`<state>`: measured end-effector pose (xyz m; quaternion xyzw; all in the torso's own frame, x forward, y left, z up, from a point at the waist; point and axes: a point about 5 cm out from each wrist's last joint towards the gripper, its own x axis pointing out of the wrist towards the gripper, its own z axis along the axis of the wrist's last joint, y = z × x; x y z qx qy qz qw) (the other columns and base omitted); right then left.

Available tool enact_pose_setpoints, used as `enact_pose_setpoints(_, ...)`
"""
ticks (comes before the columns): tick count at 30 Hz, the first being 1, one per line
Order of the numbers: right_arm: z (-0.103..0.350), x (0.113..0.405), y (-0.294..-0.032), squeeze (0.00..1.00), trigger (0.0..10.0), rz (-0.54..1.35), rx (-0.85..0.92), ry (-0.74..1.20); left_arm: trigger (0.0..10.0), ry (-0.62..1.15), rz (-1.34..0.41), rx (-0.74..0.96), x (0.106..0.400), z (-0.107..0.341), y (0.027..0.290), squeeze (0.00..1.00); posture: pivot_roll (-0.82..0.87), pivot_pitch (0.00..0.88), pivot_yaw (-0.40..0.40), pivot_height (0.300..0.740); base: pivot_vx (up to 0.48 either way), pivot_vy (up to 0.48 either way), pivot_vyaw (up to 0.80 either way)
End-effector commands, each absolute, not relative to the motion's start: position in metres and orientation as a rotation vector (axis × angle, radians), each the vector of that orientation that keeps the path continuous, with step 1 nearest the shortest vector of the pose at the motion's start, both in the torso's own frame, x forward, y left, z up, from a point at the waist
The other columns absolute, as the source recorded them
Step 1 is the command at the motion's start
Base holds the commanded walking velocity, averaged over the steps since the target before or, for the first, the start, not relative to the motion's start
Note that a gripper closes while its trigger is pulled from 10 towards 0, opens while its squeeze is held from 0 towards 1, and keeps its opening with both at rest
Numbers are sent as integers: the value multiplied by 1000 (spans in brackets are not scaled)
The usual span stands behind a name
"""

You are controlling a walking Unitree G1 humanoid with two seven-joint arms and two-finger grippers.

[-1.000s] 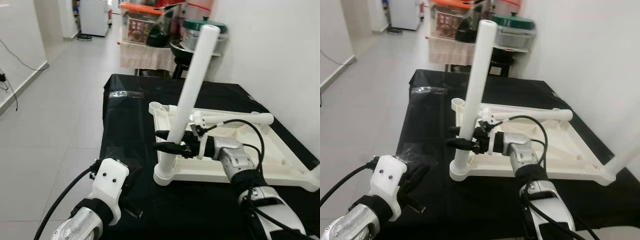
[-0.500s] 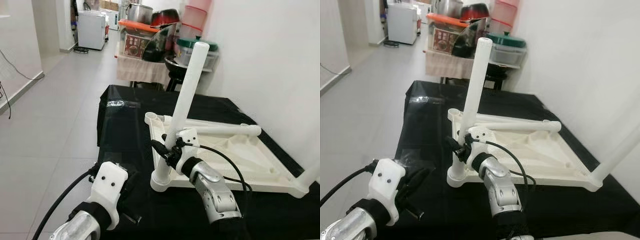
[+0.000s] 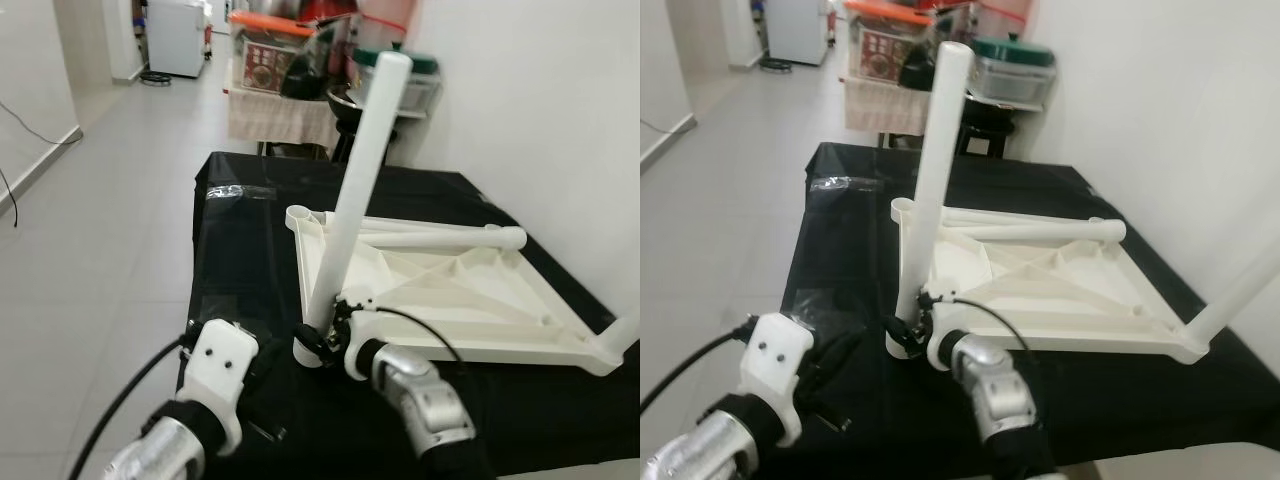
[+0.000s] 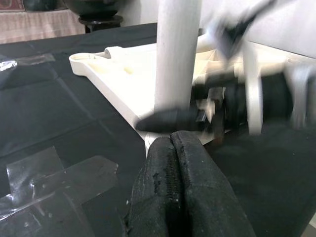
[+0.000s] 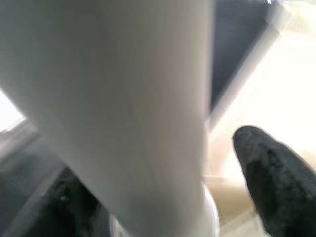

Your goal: Building children table

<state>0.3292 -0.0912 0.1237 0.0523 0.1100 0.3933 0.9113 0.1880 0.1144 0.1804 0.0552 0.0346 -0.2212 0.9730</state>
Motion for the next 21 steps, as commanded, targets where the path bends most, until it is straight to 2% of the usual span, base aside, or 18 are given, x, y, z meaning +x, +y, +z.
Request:
enact_pose_setpoints(1,145,333,-92,0,10000,995,93,111,10000,77,-456,106,189,179,112,0,176,0,-188,740,0,0,0)
enact_pose_setpoints(6,154,339,-96,0,10000,1167,41,100,10000,75,-453,106,189,179,112,0,186,0,-188,740,0,0,0)
enact_pose_setpoints(9,157,345,-97,0,10000,1188,34,106,10000,74,-450,107,189,179,111,0,191,0,-188,740,0,0,0)
enact_pose_setpoints(10,162,350,-98,0,6275,1207,45,104,10000,74,-449,107,189,179,111,0,192,0,-185,740,0,0,0)
enact_pose_setpoints(11,162,350,-98,0,6275,1207,45,104,10000,74,-449,107,189,179,111,0,192,0,-185,740,0,0,0)
enact_pose_setpoints(12,169,357,-100,0,0,1225,81,100,10000,74,-448,107,189,179,111,0,195,0,-188,740,0,0,0)
enact_pose_setpoints(21,172,362,-105,0,0,1280,95,85,10000,73,-443,109,189,180,111,0,197,0,-190,740,0,0,0)
